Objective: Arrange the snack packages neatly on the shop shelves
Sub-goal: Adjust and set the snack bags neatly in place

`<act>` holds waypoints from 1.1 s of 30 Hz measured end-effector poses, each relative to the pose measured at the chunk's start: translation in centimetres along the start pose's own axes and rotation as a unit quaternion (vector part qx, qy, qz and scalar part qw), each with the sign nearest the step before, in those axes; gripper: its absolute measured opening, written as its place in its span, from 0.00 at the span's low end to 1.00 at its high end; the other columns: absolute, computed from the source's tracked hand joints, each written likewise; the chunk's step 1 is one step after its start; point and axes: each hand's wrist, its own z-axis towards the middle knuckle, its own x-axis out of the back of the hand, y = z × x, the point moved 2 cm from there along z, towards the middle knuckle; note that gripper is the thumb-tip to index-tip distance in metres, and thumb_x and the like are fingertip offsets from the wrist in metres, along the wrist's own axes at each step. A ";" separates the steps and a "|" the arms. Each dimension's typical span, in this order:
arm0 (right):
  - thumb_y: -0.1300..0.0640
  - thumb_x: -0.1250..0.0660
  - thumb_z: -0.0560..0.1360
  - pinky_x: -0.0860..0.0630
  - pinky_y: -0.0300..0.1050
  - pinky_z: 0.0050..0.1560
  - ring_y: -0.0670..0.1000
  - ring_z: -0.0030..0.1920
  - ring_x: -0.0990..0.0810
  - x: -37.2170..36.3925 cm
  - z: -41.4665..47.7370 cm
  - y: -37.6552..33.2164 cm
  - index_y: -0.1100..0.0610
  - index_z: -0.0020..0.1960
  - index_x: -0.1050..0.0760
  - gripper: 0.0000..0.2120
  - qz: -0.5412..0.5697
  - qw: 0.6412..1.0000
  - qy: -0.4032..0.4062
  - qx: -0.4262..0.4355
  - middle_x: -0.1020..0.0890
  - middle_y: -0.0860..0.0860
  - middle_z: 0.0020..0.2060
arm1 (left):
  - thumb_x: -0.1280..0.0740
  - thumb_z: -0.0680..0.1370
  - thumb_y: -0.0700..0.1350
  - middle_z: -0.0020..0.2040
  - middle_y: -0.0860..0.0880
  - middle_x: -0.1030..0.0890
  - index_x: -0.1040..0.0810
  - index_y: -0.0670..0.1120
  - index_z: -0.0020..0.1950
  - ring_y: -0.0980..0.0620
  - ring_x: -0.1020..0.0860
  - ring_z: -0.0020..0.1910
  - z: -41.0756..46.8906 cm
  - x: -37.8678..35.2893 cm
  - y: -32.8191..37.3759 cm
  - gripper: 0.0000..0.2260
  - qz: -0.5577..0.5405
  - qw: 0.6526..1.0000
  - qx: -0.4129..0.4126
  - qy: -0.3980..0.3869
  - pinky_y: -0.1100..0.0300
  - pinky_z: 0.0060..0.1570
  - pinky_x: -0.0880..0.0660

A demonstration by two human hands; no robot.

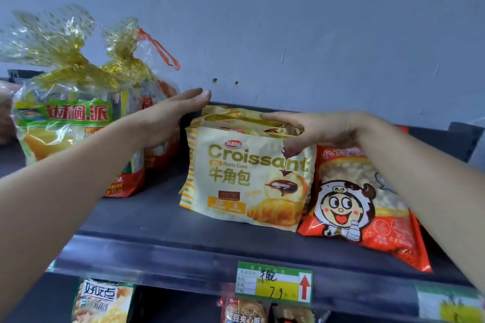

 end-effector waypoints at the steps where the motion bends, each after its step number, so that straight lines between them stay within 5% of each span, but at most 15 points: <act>1: 0.39 0.20 0.55 0.26 0.37 0.60 0.40 0.60 0.24 -0.2 -0.2 -0.2 0.38 0.74 0.44 0.54 -0.019 1.000 0.004 -0.013 0.28 0.37 0.63 | 0.31 0.51 0.78 0.76 0.52 0.36 0.39 0.54 0.76 0.51 0.38 0.74 0.7 0.0 -0.8 0.58 -0.028 0.999 0.027 0.002 0.45 0.75 0.47; 3: 0.48 0.20 0.60 0.26 0.36 0.58 0.39 0.59 0.25 -0.5 -0.4 -0.9 0.39 0.74 0.43 0.49 -0.030 0.998 0.033 -0.036 0.27 0.37 0.62 | 0.37 0.61 0.77 0.69 0.49 0.26 0.30 0.48 0.70 0.50 0.29 0.69 1.8 -0.6 -2.2 0.46 -0.082 0.994 0.075 -0.010 0.47 0.74 0.43; 7: 0.48 0.23 0.62 0.36 0.41 0.69 0.45 0.69 0.35 -0.8 -0.3 -1.9 0.41 0.75 0.42 0.46 -0.093 0.990 0.087 -0.066 0.36 0.43 0.72 | 0.46 0.76 0.68 0.58 0.46 0.17 0.21 0.47 0.60 0.46 0.21 0.59 2.5 -2.2 -3.3 0.30 -0.147 0.985 0.078 -0.036 0.48 0.67 0.32; 11: 0.47 0.23 0.65 0.39 0.39 0.63 0.46 0.70 0.36 -0.8 -0.1 -2.4 0.40 0.75 0.41 0.43 -0.134 0.982 0.115 -0.073 0.36 0.42 0.73 | 0.41 0.76 0.64 0.49 0.44 0.15 0.20 0.46 0.55 0.46 0.16 0.48 3.1 -3.3 -3.7 0.24 -0.223 0.970 0.098 -0.023 0.50 0.59 0.26; 16: 0.45 0.24 0.65 0.40 0.42 0.70 0.47 0.73 0.38 -0.5 -0.2 -2.2 0.39 0.74 0.41 0.43 -0.168 0.974 0.127 -0.083 0.38 0.42 0.74 | 0.38 0.77 0.60 0.42 0.44 0.15 0.21 0.43 0.51 0.47 0.16 0.39 4.4 -4.3 -3.9 0.20 -0.306 0.946 0.110 -0.011 0.52 0.50 0.24; 24: 0.43 0.25 0.66 0.42 0.42 0.69 0.46 0.74 0.41 0.3 -2.2 -1.2 0.38 0.74 0.42 0.42 -0.195 0.967 0.125 -0.106 0.41 0.41 0.75 | 0.39 0.75 0.64 0.51 0.44 0.15 0.20 0.45 0.55 0.45 0.18 0.52 5.3 -5.5 -3.5 0.25 -0.210 0.972 0.096 -0.046 0.49 0.62 0.27; 26: 0.42 0.25 0.66 0.43 0.43 0.71 0.45 0.74 0.42 0.3 -2.4 -1.1 0.38 0.74 0.42 0.42 -0.201 0.966 0.126 -0.105 0.42 0.40 0.75 | 0.38 0.70 0.69 0.55 0.45 0.17 0.21 0.44 0.57 0.47 0.20 0.55 5.6 -4.7 -3.5 0.31 -0.101 0.992 0.068 0.043 0.50 0.62 0.27; 29: 0.43 0.25 0.67 0.43 0.42 0.70 0.45 0.74 0.42 0.3 -2.2 -1.4 0.40 0.75 0.43 0.43 -0.218 0.962 0.124 -0.106 0.42 0.41 0.75 | 0.34 0.73 0.63 0.68 0.44 0.29 0.29 0.45 0.67 0.47 0.27 0.62 6.3 -3.1 -3.2 0.30 0.048 0.969 -0.015 0.240 0.52 0.62 0.30; 31: 0.42 0.26 0.67 0.42 0.42 0.70 0.45 0.74 0.41 0.3 -2.0 -1.8 0.41 0.76 0.45 0.44 -0.229 0.961 0.113 -0.105 0.42 0.41 0.75 | 0.35 0.77 0.57 0.76 0.45 0.41 0.36 0.51 0.74 0.46 0.35 0.71 7.0 -3.1 -2.4 0.27 0.060 0.980 -0.048 0.185 0.50 0.69 0.35; 33: 0.38 0.27 0.67 0.44 0.43 0.71 0.46 0.74 0.42 0.1 -1.7 -2.1 0.42 0.77 0.48 0.46 -0.254 0.956 0.102 -0.107 0.44 0.42 0.76 | 0.37 0.80 0.54 0.77 0.46 0.41 0.40 0.53 0.77 0.45 0.35 0.72 7.7 -3.3 -1.7 0.27 0.009 0.997 -0.016 0.073 0.47 0.70 0.35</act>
